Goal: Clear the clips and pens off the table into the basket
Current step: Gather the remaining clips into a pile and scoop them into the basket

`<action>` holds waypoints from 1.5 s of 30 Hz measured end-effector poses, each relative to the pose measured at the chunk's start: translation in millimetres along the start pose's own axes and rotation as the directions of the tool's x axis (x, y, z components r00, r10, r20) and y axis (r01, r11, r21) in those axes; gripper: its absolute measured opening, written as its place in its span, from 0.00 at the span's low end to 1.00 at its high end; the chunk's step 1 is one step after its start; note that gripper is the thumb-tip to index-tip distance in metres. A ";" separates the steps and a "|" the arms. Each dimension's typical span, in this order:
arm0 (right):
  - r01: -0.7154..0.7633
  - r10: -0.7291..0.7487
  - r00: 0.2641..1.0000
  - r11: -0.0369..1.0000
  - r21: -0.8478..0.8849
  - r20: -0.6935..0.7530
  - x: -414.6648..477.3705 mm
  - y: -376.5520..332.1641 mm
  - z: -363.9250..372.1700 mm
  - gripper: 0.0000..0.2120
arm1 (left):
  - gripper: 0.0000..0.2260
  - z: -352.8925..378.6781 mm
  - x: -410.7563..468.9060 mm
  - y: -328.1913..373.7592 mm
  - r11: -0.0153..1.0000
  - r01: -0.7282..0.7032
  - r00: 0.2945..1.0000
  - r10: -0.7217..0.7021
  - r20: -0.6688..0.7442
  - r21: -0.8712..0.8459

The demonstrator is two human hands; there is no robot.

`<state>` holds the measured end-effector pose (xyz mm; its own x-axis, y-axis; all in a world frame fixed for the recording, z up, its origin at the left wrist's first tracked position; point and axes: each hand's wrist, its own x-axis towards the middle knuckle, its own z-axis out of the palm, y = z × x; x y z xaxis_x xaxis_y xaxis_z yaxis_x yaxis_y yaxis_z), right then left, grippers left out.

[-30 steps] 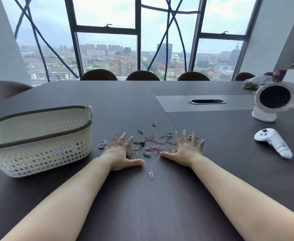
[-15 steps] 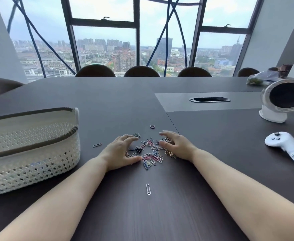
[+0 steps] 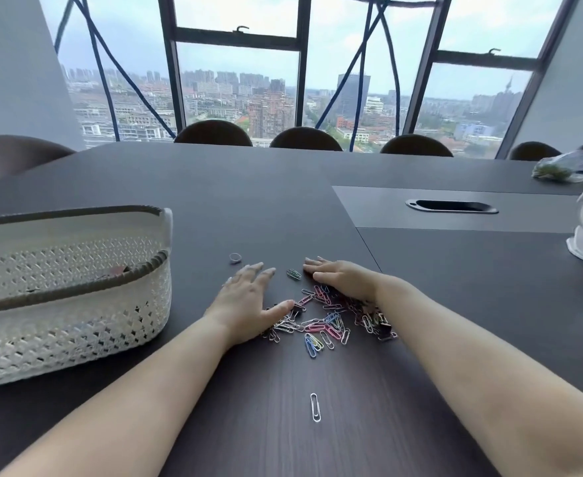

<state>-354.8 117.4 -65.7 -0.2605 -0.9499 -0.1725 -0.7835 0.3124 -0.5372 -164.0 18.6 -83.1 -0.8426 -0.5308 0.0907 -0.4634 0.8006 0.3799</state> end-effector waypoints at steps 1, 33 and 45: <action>0.015 -0.015 1.000 0.998 0.054 0.009 -10.8 -1.0 1.0 0.20 | 0.31 -1.1 -1.2 0.0 0.999 -0.038 0.999 0.038 -0.005 -0.037; -0.036 0.025 0.997 0.987 -0.154 -0.077 -129.1 -4.3 35.4 0.37 | 0.33 -24.7 -46.1 39.2 0.944 -0.329 0.895 0.315 0.318 -0.008; -0.099 0.028 0.962 0.963 -0.251 -0.271 -91.5 -10.6 40.7 0.32 | 0.39 1.3 -37.2 21.2 0.974 -0.153 0.987 0.142 0.078 0.167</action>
<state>-299.7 200.8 -77.8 -0.4258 -0.9038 0.0424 -0.8701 0.3962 -0.2930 -142.8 55.7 -79.6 -0.9188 -0.3882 0.0713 -0.3677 0.9076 0.2027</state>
